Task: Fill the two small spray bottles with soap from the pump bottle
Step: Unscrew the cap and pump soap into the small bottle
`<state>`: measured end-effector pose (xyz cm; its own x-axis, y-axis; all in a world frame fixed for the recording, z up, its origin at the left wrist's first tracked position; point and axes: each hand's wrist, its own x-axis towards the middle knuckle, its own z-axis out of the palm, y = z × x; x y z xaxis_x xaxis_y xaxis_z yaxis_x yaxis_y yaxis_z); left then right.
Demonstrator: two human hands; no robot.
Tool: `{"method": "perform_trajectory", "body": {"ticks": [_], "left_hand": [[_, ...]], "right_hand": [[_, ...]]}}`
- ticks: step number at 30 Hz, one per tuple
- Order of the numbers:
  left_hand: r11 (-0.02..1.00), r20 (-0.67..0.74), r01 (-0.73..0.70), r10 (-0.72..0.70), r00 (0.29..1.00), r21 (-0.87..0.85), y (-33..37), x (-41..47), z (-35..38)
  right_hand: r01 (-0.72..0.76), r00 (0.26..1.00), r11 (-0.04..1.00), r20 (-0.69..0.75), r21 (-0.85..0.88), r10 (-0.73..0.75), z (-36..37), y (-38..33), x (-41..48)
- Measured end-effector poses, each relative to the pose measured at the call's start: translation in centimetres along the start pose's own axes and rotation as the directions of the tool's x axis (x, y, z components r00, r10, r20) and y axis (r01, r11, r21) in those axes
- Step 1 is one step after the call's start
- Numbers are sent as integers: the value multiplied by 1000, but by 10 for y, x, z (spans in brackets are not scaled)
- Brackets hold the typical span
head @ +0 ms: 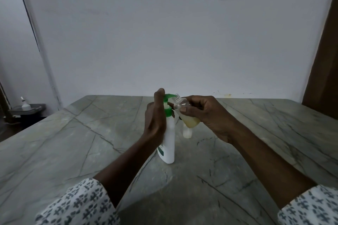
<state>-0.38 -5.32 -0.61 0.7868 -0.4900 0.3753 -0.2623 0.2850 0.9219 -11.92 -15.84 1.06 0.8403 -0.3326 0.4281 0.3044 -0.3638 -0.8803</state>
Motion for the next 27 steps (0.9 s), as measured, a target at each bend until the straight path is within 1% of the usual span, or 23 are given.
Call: {"method": "perform_trajectory", "body": {"ticks": [2,5,13,15,17,18,19,20,21,22,23,25,27], "left_hand": [[1000,6,22,-22,1000,-11,3,-1,-1],[998,68,20,-16,998,-61,9,-2,-2],[996,166,30,-15,986,-88,13,-1,-5],[997,166,37,-24,986,-72,14,-1,-8],[997,117,45,-38,992,-56,17,-2,-8],[999,63,22,-19,998,-49,18,-5,-6],[999,-6,-31,31,999,-37,18,-9,-4],[993,-72,-114,112,991,-25,18,-15,-1],[978,-102,-207,205,973,-3,15,-21,-1],[958,-79,-286,287,955,22,12,-28,-1],[939,-21,-340,341,940,58,7,-33,-3],[912,104,-380,367,924,154,-6,-41,-7],[893,157,-383,353,922,237,-15,-42,-10]], "right_hand": [[-4,1000,1000,4,7,4,0,0,0],[-8,1000,1000,1,2,8,0,0,-2],[-21,1000,999,11,34,20,0,-1,-5],[-21,1000,999,15,36,20,1,-1,-5],[-22,1000,999,12,28,22,2,-2,-5],[-24,1000,999,10,21,23,2,-3,-5],[-25,1000,1000,3,13,25,2,-3,-5],[-27,1000,1000,-6,4,27,1,-4,-5],[-28,1000,1000,-14,-7,27,1,-4,-5],[-27,999,1000,-19,-16,27,1,-3,-5],[-25,1000,1000,-18,-17,25,0,-3,-5],[-21,1000,1000,-12,-1,21,-1,-2,-6],[-16,1000,1000,-10,3,16,-1,-3,-7]]}}
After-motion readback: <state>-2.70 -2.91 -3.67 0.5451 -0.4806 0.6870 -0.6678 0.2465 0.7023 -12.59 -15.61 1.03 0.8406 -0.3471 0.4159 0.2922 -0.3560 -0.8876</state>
